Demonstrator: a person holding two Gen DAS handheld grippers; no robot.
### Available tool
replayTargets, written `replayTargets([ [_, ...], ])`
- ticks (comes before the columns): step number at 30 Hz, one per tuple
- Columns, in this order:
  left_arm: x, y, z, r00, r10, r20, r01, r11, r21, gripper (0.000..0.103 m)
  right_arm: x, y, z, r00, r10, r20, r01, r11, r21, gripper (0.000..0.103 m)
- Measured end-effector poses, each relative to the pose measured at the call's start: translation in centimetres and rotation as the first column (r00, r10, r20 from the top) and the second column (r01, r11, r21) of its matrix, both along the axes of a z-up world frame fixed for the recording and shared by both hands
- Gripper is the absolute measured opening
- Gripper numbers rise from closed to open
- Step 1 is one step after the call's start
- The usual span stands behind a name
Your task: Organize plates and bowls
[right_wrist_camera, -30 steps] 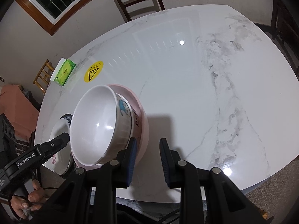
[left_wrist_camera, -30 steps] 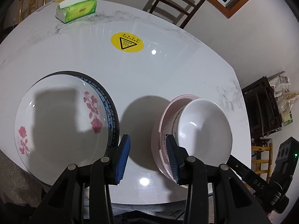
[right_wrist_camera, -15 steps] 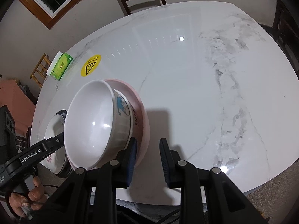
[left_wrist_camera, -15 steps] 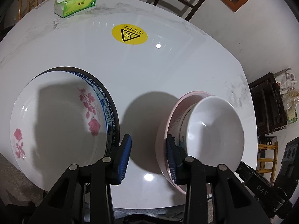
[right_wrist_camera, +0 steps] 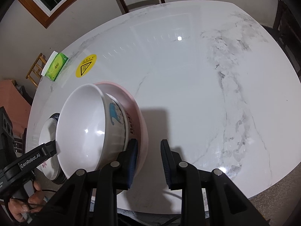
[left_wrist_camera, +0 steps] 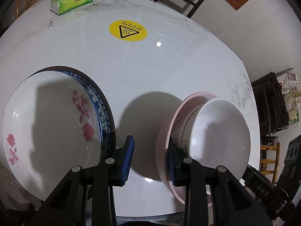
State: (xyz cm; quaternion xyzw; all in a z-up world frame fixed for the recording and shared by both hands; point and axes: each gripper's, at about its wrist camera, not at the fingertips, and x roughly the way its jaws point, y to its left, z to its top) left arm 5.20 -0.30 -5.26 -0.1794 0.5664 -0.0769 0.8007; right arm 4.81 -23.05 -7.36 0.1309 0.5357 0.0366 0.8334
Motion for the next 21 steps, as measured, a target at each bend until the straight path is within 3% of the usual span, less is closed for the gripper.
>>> replayTargets([
  [9, 0.0, -0.1, -0.2, 1.0, 0.004, -0.01, -0.005, 1.0, -0.019, 0.027, 0.3, 0.4, 0.0, 1.0, 0.007, -0.009, -0.007, 1.0, -0.02, 0.025],
  [15, 0.3, -0.7, 0.1, 1.0, -0.025, -0.01, 0.024, 0.999, -0.046, 0.01, 0.2, 0.4, -0.1, 1.0, 0.001, 0.001, -0.001, 1.0, -0.013, 0.025],
  [21, 0.2, -1.2, 0.2, 1.0, -0.026, -0.004, 0.026, 0.999, -0.042, 0.006, 0.0, 0.1, -0.1, 1.0, -0.005, 0.015, 0.005, 1.0, 0.013, 0.022],
])
